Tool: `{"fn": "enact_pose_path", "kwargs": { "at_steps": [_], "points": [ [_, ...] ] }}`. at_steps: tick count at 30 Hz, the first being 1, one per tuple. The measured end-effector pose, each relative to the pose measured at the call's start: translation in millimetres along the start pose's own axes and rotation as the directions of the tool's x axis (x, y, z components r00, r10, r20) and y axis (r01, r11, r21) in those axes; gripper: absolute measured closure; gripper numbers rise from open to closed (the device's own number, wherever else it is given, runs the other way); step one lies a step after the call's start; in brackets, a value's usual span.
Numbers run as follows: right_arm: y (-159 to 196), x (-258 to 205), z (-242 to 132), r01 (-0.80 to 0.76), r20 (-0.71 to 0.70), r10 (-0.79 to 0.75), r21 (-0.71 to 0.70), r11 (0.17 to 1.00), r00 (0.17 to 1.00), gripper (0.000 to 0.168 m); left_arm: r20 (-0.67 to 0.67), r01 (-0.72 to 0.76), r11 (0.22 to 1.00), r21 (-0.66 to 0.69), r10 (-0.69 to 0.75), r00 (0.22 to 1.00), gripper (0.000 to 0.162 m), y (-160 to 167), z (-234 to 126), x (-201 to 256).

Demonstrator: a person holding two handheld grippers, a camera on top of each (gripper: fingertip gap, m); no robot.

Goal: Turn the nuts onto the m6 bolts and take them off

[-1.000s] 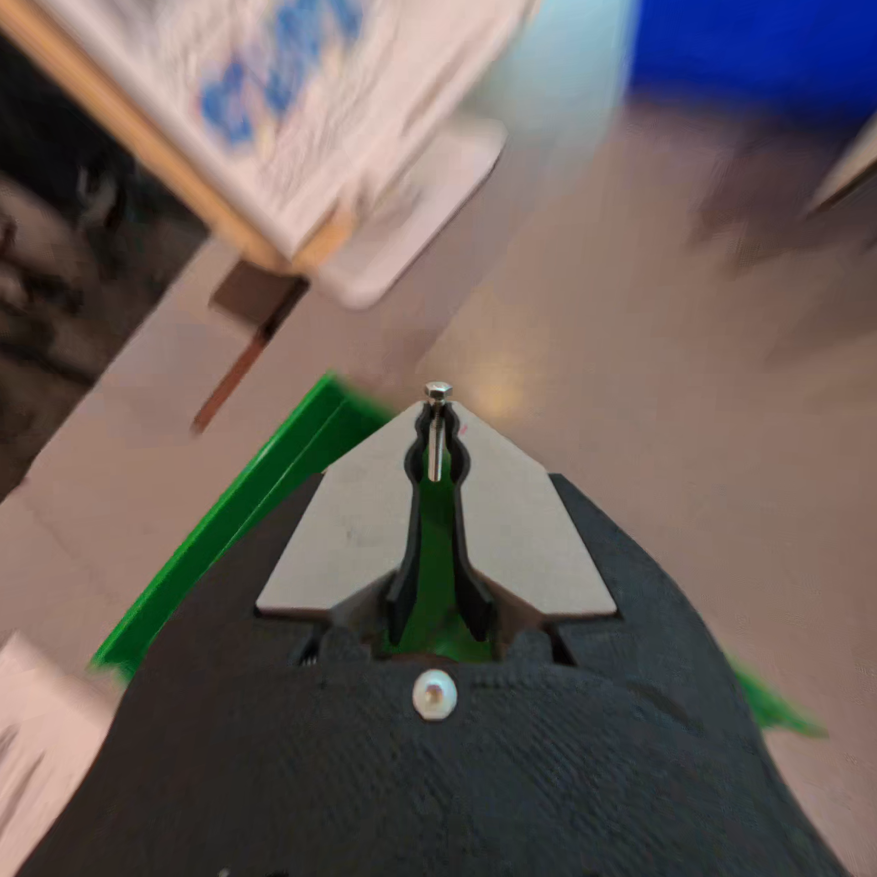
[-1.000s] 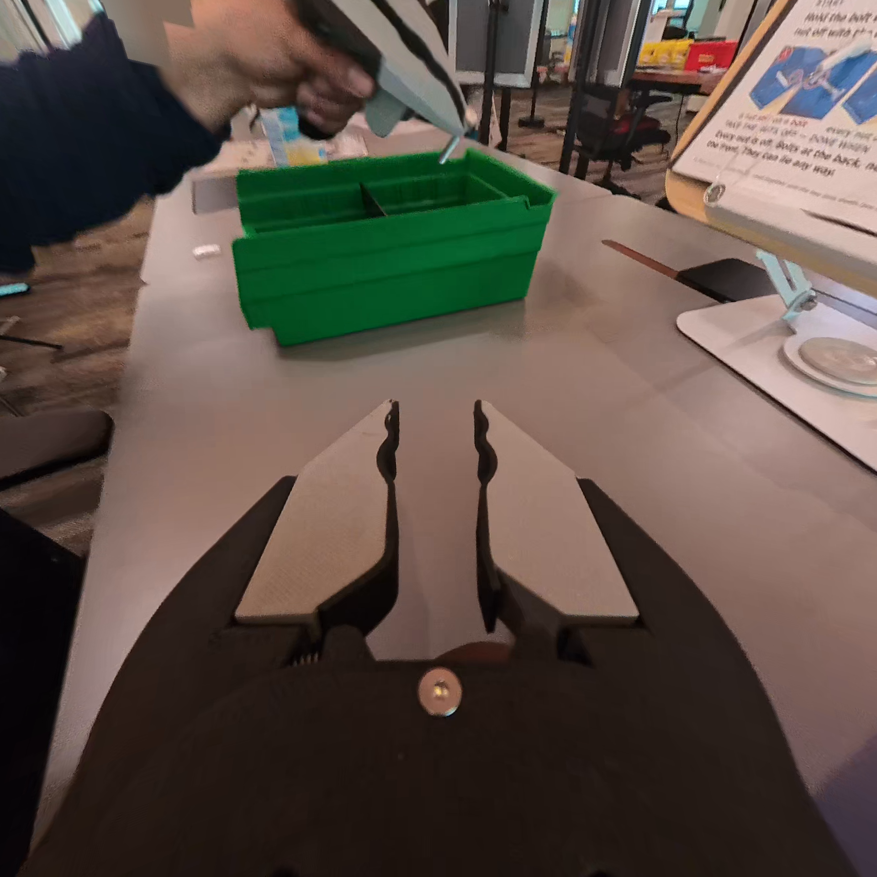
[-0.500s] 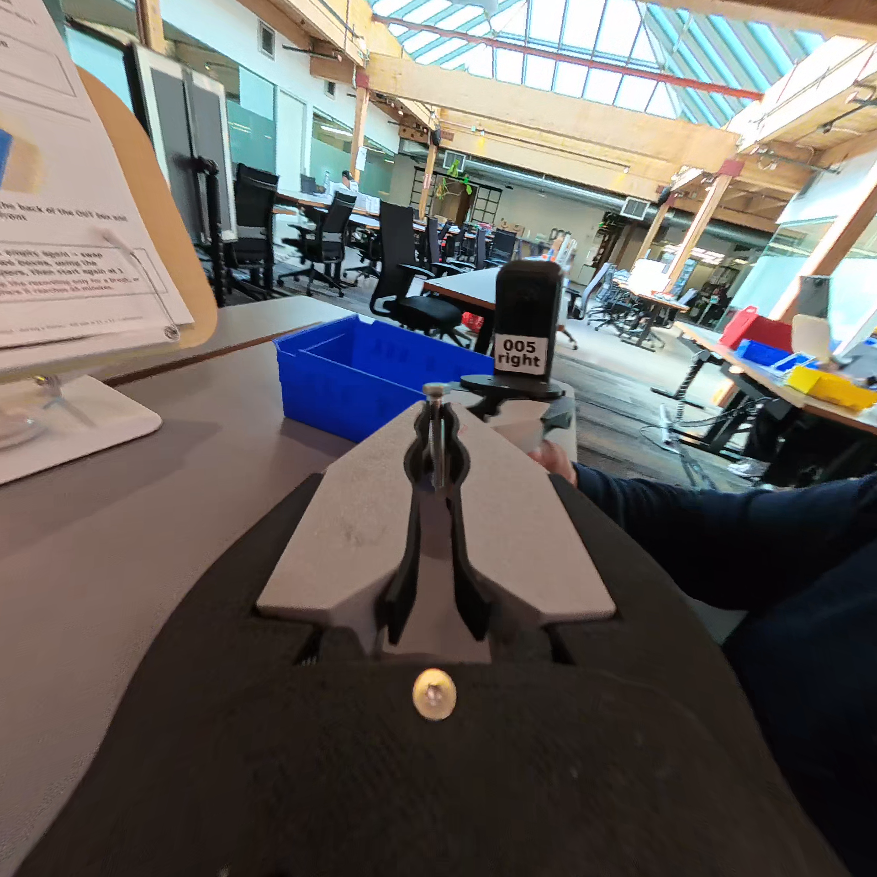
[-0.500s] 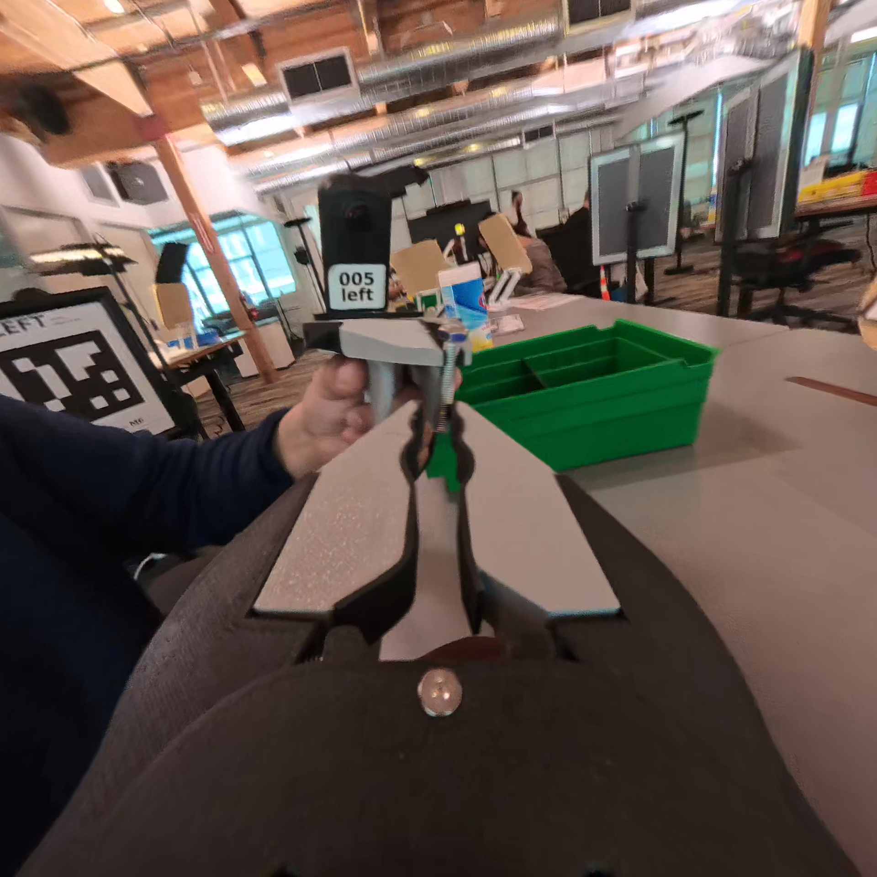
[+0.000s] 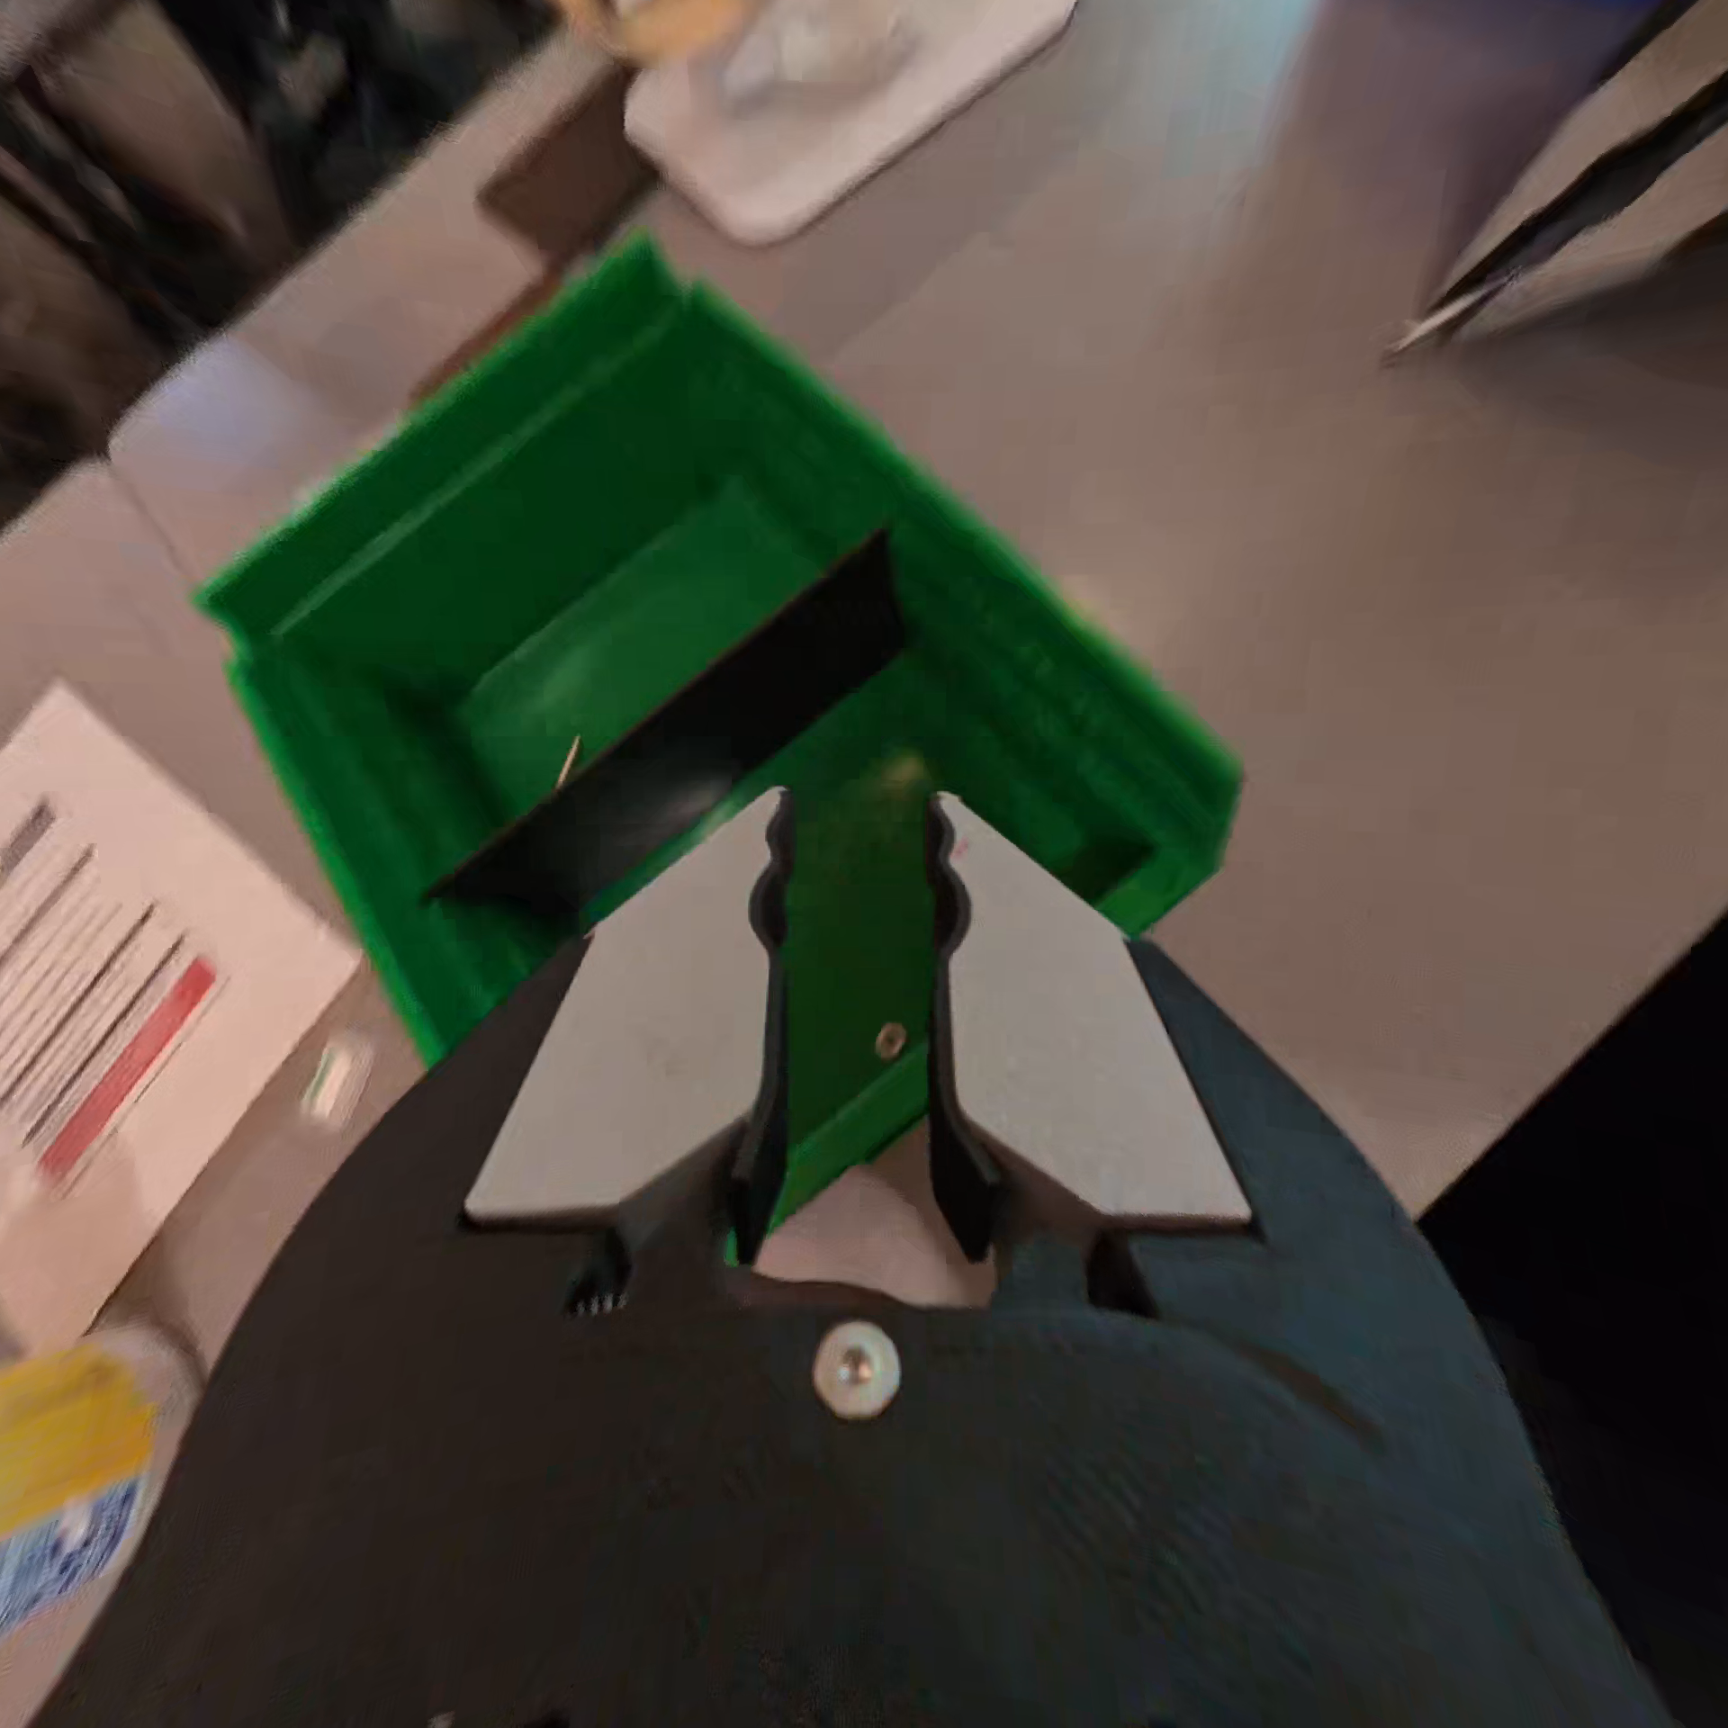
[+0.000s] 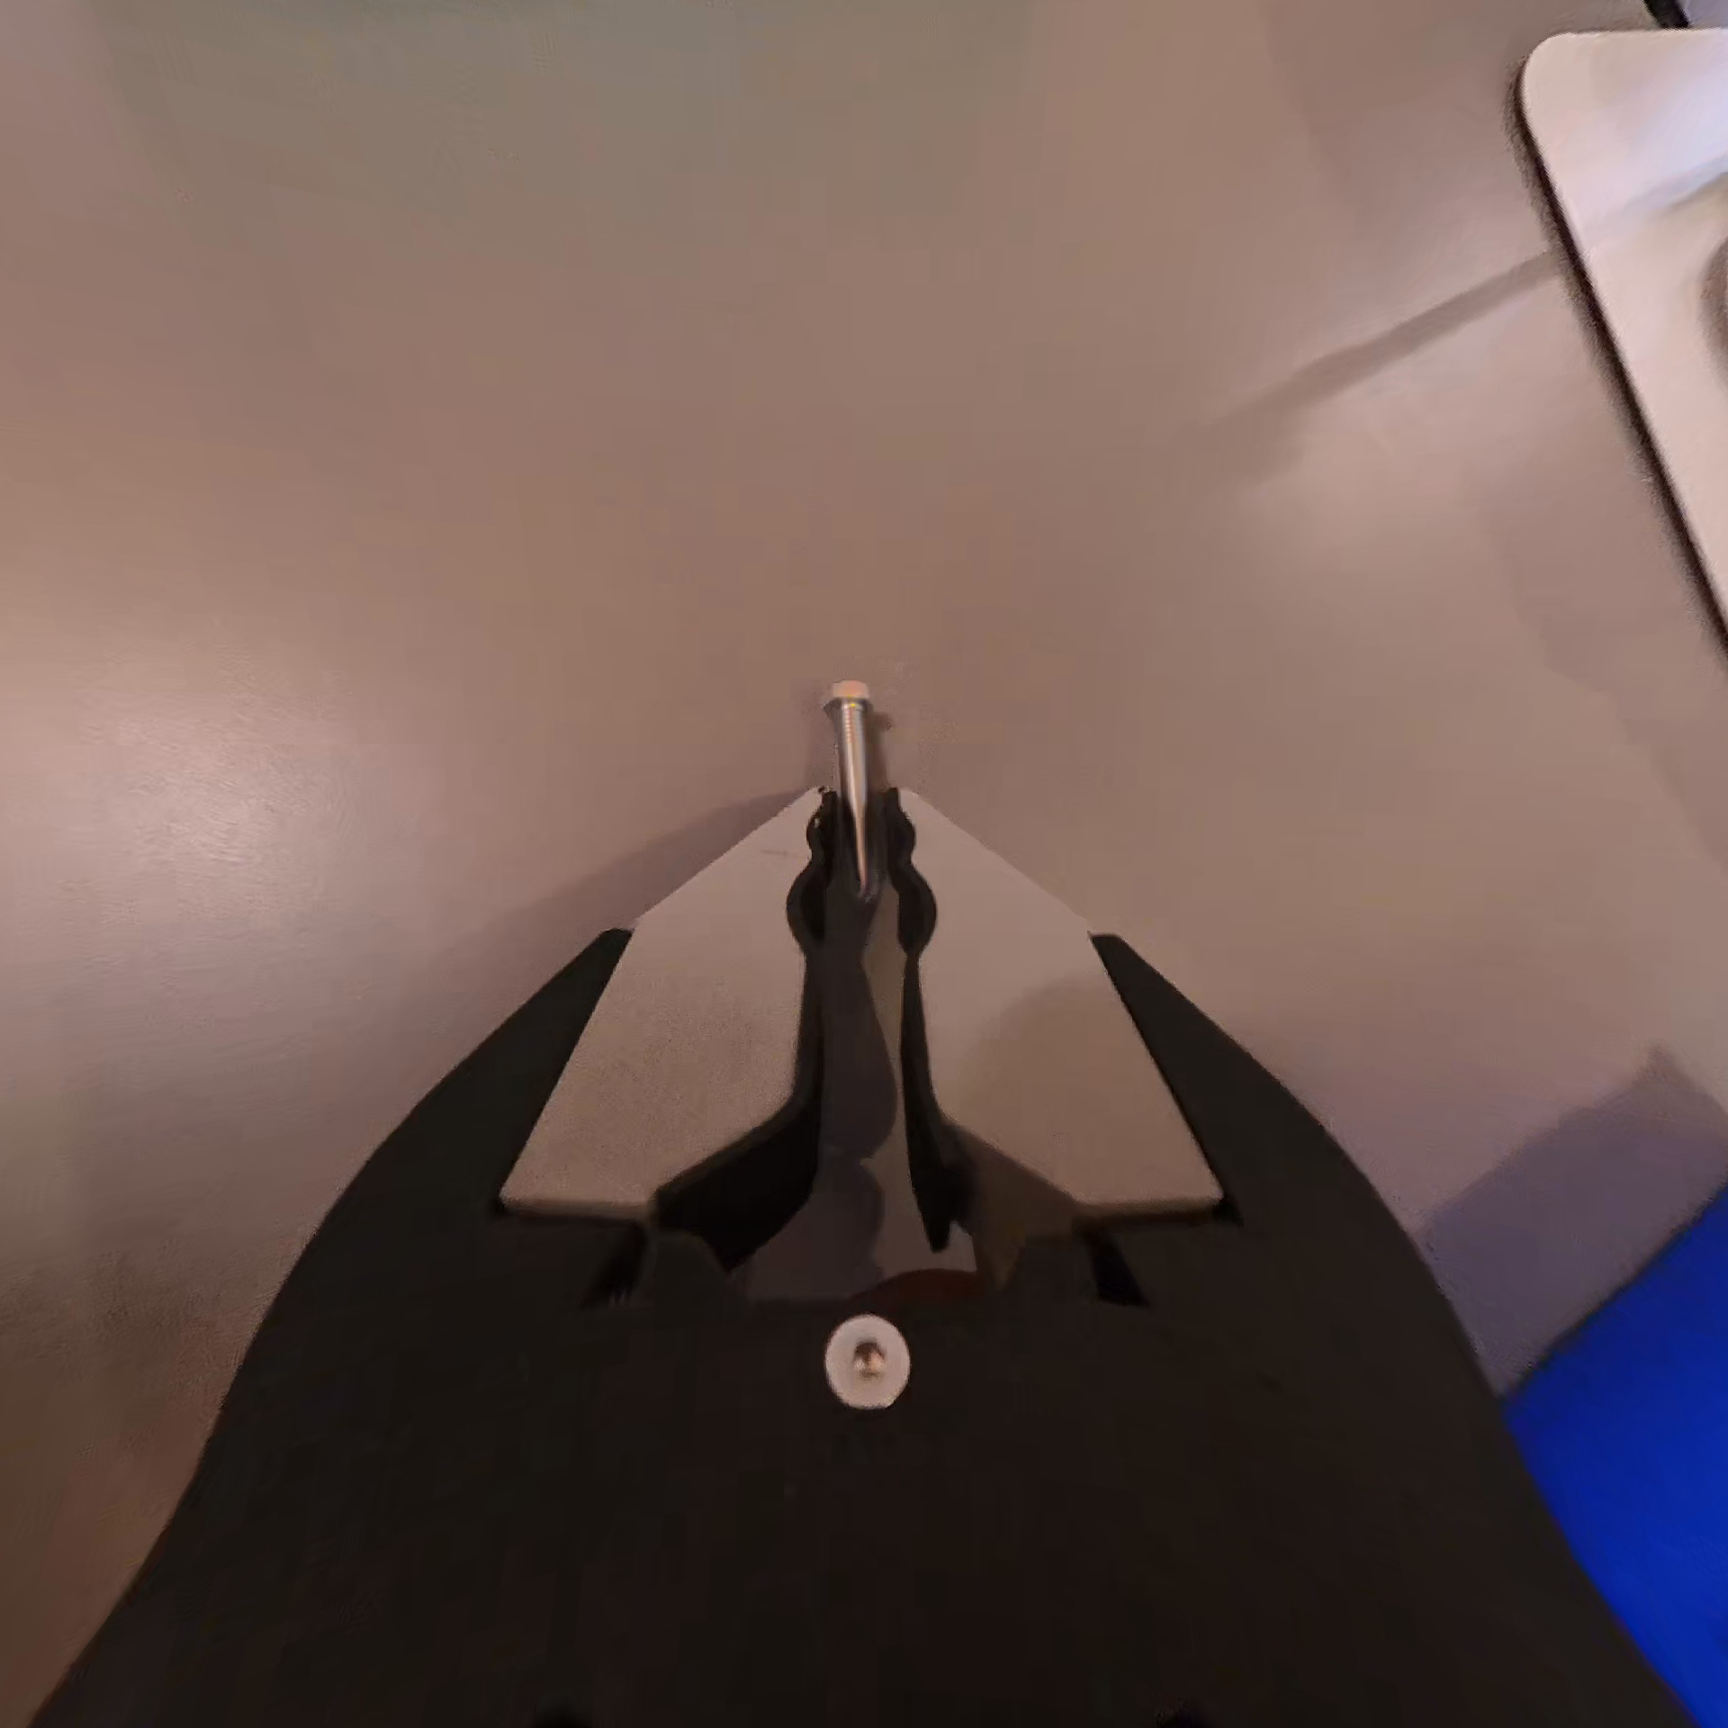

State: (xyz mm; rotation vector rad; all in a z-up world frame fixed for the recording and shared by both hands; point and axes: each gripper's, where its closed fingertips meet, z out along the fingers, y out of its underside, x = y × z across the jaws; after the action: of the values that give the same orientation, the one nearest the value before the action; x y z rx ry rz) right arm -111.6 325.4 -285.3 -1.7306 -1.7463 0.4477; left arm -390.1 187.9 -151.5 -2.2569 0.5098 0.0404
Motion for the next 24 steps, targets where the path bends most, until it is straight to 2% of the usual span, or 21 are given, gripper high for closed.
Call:
{"fn": "enact_pose_path", "kwargs": {
  "at_steps": [4,8,13,17,19,24],
  "points": [
    [-4,-8,-1,-0.018,0.063,0.014,0.061,0.998,0.998,0.152,-0.056,-0.032,0.952,-0.305,0.015,0.998,0.134,70,16,-22],
    [-6,-2,-6,-0.035,0.047,0.03,0.11,0.993,0.998,0.148,-0.13,-0.093,0.866,-0.491,0.032,0.991,0.133,101,28,-29],
    [-16,6,-13,-0.053,0.037,0.046,0.198,0.979,0.998,0.149,-0.168,-0.141,0.805,-0.577,0.051,0.984,0.133,104,39,-38],
    [-11,9,-10,-0.054,0.039,0.047,0.188,0.981,0.998,0.148,-0.246,-0.205,0.762,-0.614,0.062,0.967,0.134,110,44,-30],
    [-9,9,-9,-0.059,0.044,0.051,0.181,0.982,0.998,0.148,-0.319,-0.204,0.761,-0.616,-0.003,0.948,0.135,109,49,-13],
    [-13,5,-13,-0.058,0.057,0.048,0.202,0.978,0.997,0.148,-0.409,-0.306,0.663,-0.683,-0.001,0.913,0.137,123,53,-4]
  ]
}}
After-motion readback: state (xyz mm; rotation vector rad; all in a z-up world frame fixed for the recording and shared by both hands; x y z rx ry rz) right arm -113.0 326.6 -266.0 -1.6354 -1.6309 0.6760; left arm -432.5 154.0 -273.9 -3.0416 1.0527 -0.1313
